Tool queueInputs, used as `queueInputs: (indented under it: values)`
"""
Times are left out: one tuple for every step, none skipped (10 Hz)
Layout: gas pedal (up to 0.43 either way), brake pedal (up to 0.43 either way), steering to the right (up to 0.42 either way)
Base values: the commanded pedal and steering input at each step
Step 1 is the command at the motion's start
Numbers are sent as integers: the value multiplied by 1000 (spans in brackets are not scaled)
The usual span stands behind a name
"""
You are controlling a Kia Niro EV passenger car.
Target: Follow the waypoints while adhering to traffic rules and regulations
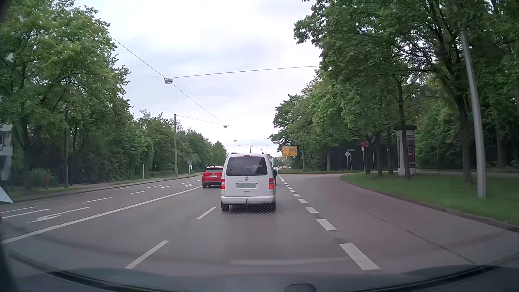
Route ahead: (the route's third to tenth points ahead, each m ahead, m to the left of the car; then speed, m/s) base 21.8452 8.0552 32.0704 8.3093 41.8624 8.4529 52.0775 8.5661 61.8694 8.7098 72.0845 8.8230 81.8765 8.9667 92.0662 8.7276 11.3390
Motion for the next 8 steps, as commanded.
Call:
queueInputs:
  values:
    - [220, 0, -9]
    - [220, 0, -8]
    - [220, 0, -8]
    - [220, 0, -8]
    - [220, 0, -7]
    - [220, 0, -6]
    - [220, 0, -6]
    - [209, 0, -6]
